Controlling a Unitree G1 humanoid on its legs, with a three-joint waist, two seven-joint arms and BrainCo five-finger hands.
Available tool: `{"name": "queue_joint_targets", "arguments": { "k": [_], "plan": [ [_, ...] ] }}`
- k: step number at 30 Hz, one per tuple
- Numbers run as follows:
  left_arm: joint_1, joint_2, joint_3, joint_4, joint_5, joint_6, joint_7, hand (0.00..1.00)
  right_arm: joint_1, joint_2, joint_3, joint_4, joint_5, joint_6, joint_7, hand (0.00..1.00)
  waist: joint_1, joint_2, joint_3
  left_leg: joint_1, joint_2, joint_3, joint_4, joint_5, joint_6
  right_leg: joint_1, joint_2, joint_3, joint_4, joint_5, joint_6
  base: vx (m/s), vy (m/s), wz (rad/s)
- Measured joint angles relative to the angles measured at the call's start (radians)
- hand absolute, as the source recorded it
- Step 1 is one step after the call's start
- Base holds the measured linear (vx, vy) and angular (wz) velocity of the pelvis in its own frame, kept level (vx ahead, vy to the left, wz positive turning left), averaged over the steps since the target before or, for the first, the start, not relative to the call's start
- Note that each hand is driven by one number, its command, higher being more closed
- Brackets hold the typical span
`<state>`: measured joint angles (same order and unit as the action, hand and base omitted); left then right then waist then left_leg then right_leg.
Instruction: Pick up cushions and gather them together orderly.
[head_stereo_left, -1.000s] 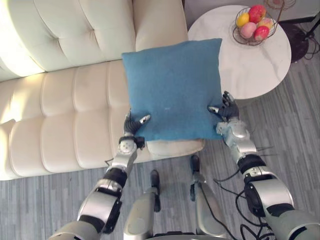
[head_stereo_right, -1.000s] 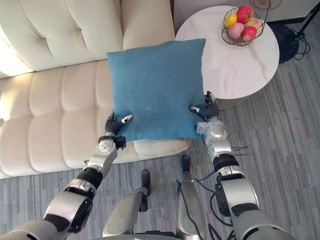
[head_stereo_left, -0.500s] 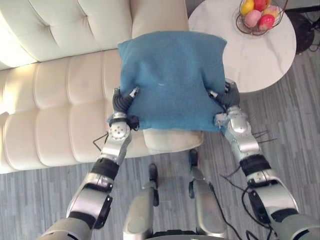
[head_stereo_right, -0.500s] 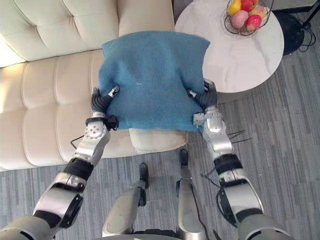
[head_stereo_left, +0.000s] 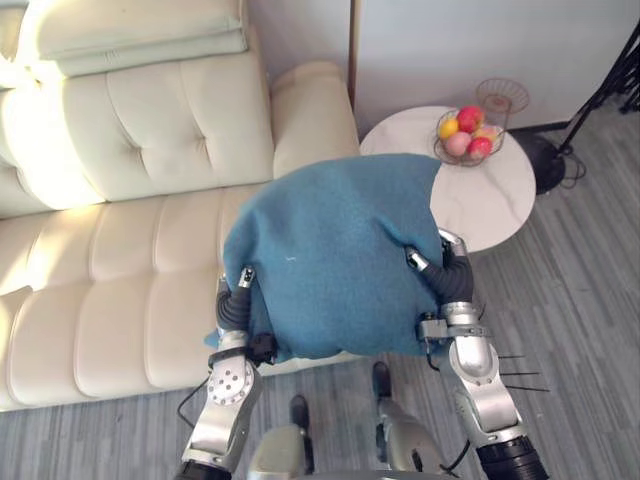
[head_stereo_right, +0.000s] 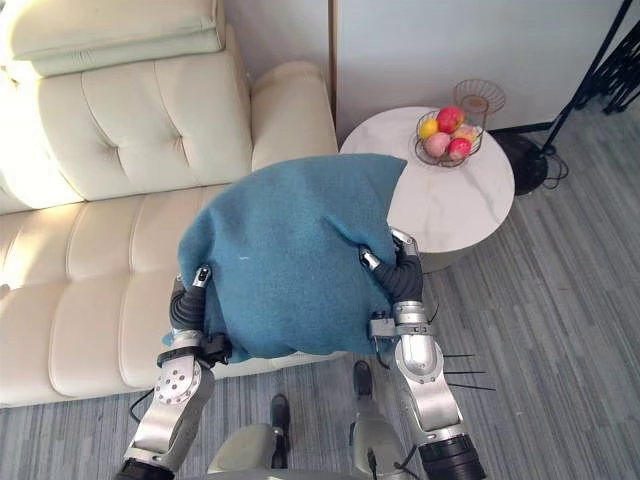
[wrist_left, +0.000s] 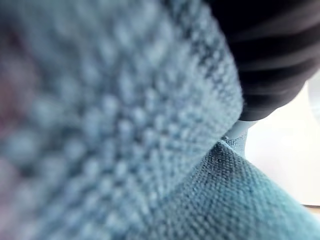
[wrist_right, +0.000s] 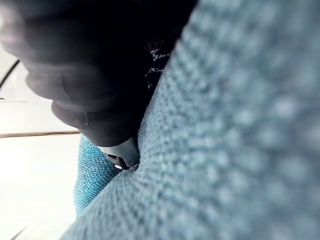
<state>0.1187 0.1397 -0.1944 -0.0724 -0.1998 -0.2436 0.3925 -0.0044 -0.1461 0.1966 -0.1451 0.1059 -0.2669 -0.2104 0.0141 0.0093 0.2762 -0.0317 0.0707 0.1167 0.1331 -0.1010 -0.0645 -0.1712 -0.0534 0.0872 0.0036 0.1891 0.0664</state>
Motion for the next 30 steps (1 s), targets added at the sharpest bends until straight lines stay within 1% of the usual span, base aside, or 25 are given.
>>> {"name": "queue_joint_targets", "arguments": {
  "k": [1,2,3,4,6,7,8,9,11,12,13,14,15,16,17,18,19,20,21,22,23,24,26,28,30],
  "plan": [
    [-0.003,0.002,0.0,0.0,0.001,-0.003,0.0,1.0,-0.001,0.0,0.0,0.0,-0.001,-0.001,0.0,1.0,-0.002,-0.004,-0.002,-0.023,-0.005,-0.001,0.037,0.001,0.004,-0.037,-0.003,0.008,0.048,0.013,0.021,-0.24,0.06,-0.24],
    [-0.005,0.002,0.001,0.0,0.007,-0.005,0.0,1.0,-0.003,-0.003,0.0,0.001,-0.002,-0.001,-0.001,1.0,0.0,0.002,-0.003,-0.051,0.015,0.0,0.051,0.009,0.019,-0.055,-0.001,0.026,0.079,0.006,0.092,-0.22,0.04,-0.11],
    [-0.01,0.006,0.002,0.004,0.013,-0.006,0.0,1.0,-0.004,-0.002,0.0,0.004,-0.003,-0.001,-0.001,1.0,-0.004,0.003,-0.003,-0.058,0.016,-0.002,0.054,0.009,0.026,-0.093,-0.003,0.021,0.226,-0.095,0.043,-0.25,-0.019,0.4],
    [-0.006,0.007,0.001,0.009,0.016,-0.005,-0.001,1.0,0.0,0.004,0.001,0.023,-0.009,-0.001,-0.002,1.0,-0.007,-0.014,-0.004,-0.058,0.005,-0.038,0.068,0.036,0.036,-0.146,-0.02,0.018,0.65,-0.307,0.004,-0.16,-0.044,0.64],
    [-0.002,0.007,0.0,0.009,0.016,-0.005,-0.001,1.0,-0.002,0.003,0.004,0.043,-0.023,-0.002,-0.002,1.0,0.0,-0.019,-0.008,-0.077,-0.004,-0.085,0.085,0.054,0.027,-0.094,-0.02,0.048,0.807,-0.374,0.059,-0.19,-0.116,0.79],
    [-0.002,0.007,0.0,0.009,0.016,-0.005,-0.001,1.0,-0.006,0.002,0.009,0.054,-0.034,-0.002,-0.004,1.0,0.002,-0.023,-0.014,-0.103,-0.013,-0.117,0.096,0.067,0.016,-0.051,-0.016,0.06,0.82,-0.393,0.07,-0.26,-0.199,0.78],
    [-0.002,0.007,0.0,0.009,0.016,-0.005,0.001,1.0,-0.011,0.001,0.012,0.06,-0.038,-0.002,-0.004,1.0,0.006,-0.027,-0.021,-0.126,-0.021,-0.137,0.098,0.082,0.011,-0.019,-0.009,0.064,0.799,-0.417,0.063,-0.26,-0.18,0.84],
    [-0.002,0.003,0.0,0.008,0.016,-0.006,0.005,1.0,-0.04,-0.01,0.02,0.079,-0.038,-0.002,-0.007,1.0,0.015,-0.02,-0.028,-0.176,-0.022,-0.171,0.093,0.12,-0.003,0.016,0.008,0.081,0.693,-0.485,0.029,-0.43,-0.251,0.88],
    [-0.002,-0.022,-0.001,0.005,0.017,-0.005,0.005,1.0,-0.078,-0.052,0.02,0.113,-0.037,-0.001,-0.01,1.0,0.028,0.028,-0.043,-0.286,0.009,-0.256,0.079,0.215,-0.036,0.037,0.068,0.061,0.527,-0.555,-0.04,-0.48,-0.264,1.02],
    [-0.002,-0.031,-0.004,0.005,0.017,-0.003,0.005,1.0,-0.094,-0.066,0.02,0.139,-0.037,-0.001,-0.011,1.0,0.025,0.052,-0.034,-0.296,0.025,-0.275,0.056,0.254,-0.043,0.043,0.095,0.034,0.501,-0.553,-0.057,-0.36,-0.197,1.0],
    [-0.002,-0.039,-0.013,0.004,0.017,-0.001,0.005,1.0,-0.104,-0.079,0.015,0.171,-0.037,0.0,-0.013,1.0,0.02,0.071,-0.025,-0.289,0.036,-0.278,-0.013,0.323,-0.033,0.043,0.108,-0.015,0.491,-0.53,-0.082,-0.42,-0.159,1.48],
    [-0.006,-0.044,-0.044,0.005,0.016,0.0,0.004,1.0,-0.094,-0.094,-0.006,0.196,-0.036,0.008,-0.025,1.0,-0.001,0.088,-0.026,-0.263,0.044,-0.243,-0.113,0.264,0.023,0.041,0.087,-0.108,0.474,-0.509,-0.105,-0.65,-0.172,1.99],
    [-0.024,-0.046,-0.065,0.004,0.016,0.001,0.004,1.0,-0.092,-0.094,-0.036,0.216,-0.036,0.012,-0.03,1.0,-0.017,0.054,-0.022,-0.324,0.024,-0.149,-0.027,0.147,0.041,0.025,0.03,-0.173,0.459,-0.494,-0.121,-0.63,-0.151,1.97],
    [-0.032,-0.044,-0.08,0.004,0.016,0.001,0.003,1.0,-0.092,-0.094,-0.051,0.221,-0.036,0.014,-0.031,1.0,-0.024,0.036,-0.02,-0.359,0.008,-0.098,0.057,0.145,0.056,0.014,-0.009,-0.2,0.44,-0.471,-0.122,-0.54,-0.119,1.66],
    [-0.034,-0.043,-0.088,0.004,0.016,0.001,0.0,1.0,-0.085,-0.093,-0.062,0.218,-0.036,0.014,-0.031,1.0,-0.029,0.022,-0.026,-0.386,-0.007,-0.029,0.176,0.141,0.065,0.01,-0.056,-0.231,0.391,-0.424,-0.116,-0.3,-0.046,1.2],
    [-0.036,-0.043,-0.092,0.004,0.016,0.001,0.0,1.0,-0.078,-0.093,-0.066,0.209,-0.036,0.014,-0.031,1.0,-0.03,0.024,-0.031,-0.372,0.006,0.021,0.275,0.131,0.066,0.009,-0.079,-0.253,0.33,-0.37,-0.113,-0.35,0.011,0.99],
    [-0.041,-0.043,-0.095,0.004,0.016,0.001,0.0,1.0,-0.071,-0.093,-0.071,0.202,-0.036,0.014,-0.031,1.0,-0.03,0.029,-0.035,-0.345,0.022,0.042,0.314,0.102,0.062,0.01,-0.087,-0.268,0.3,-0.343,-0.112,-0.33,0.095,0.73],
    [-0.055,-0.043,-0.107,0.005,0.015,0.001,-0.001,1.0,-0.066,-0.091,-0.085,0.2,-0.036,0.014,-0.032,1.0,-0.031,0.041,-0.042,-0.286,0.057,0.072,0.337,0.037,0.047,0.009,-0.091,-0.288,0.265,-0.312,-0.108,-0.32,0.132,0.72],
    [-0.072,-0.045,-0.123,0.01,0.015,0.001,-0.001,1.0,-0.066,-0.089,-0.105,0.2,-0.036,0.014,-0.035,1.0,-0.042,0.054,-0.051,-0.202,0.082,0.089,0.306,0.006,0.034,0.009,-0.088,-0.313,0.238,-0.288,-0.1,-0.25,0.162,0.73],
    [-0.081,-0.049,-0.132,0.019,0.015,-0.001,-0.002,1.0,-0.065,-0.088,-0.115,0.199,-0.036,0.014,-0.038,1.0,-0.051,0.063,-0.059,-0.136,0.089,0.091,0.235,0.008,0.028,0.008,-0.085,-0.321,0.227,-0.277,-0.087,-0.19,0.197,0.77],
    [-0.1,-0.059,-0.152,0.048,0.014,-0.002,-0.004,1.0,-0.061,-0.09,-0.137,0.196,-0.036,0.014,-0.041,1.0,-0.065,0.09,-0.08,-0.026,0.085,0.088,0.047,-0.011,-0.027,0.006,-0.076,-0.338,0.198,-0.252,-0.052,-0.2,0.258,0.62],
    [-0.12,-0.051,-0.157,0.08,0.014,-0.001,-0.021,1.0,-0.054,-0.057,-0.163,0.2,-0.037,0.02,-0.045,1.0,-0.065,0.064,-0.09,-0.007,0.057,0.083,-0.046,0.042,-0.036,0.006,-0.084,-0.321,0.16,-0.22,-0.039,-0.13,0.208,0.49],
    [-0.106,-0.033,-0.157,0.081,0.014,0.001,-0.021,1.0,-0.037,-0.016,-0.167,0.198,-0.037,0.023,-0.045,1.0,-0.052,0.037,-0.109,-0.009,0.032,0.093,-0.061,0.049,-0.029,0.017,-0.092,-0.3,0.103,-0.156,-0.033,-0.08,0.151,0.04],
    [-0.083,-0.013,-0.156,0.081,0.015,0.002,-0.021,1.0,-0.028,0.018,-0.16,0.198,-0.038,0.031,-0.045,1.0,-0.049,0.023,-0.117,-0.007,0.017,0.105,-0.041,0.038,-0.012,0.047,-0.102,-0.288,0.055,-0.119,-0.02,-0.07,0.155,-0.15],
    [-0.059,-0.007,-0.15,0.08,0.015,0.001,-0.021,1.0,-0.028,0.02,-0.142,0.198,-0.038,0.032,-0.042,1.0,-0.041,0.019,-0.12,-0.008,0.01,0.115,-0.019,0.024,0.008,0.056,-0.106,-0.27,0.034,-0.097,-0.012,-0.08,0.114,-0.23]
  ]
}}
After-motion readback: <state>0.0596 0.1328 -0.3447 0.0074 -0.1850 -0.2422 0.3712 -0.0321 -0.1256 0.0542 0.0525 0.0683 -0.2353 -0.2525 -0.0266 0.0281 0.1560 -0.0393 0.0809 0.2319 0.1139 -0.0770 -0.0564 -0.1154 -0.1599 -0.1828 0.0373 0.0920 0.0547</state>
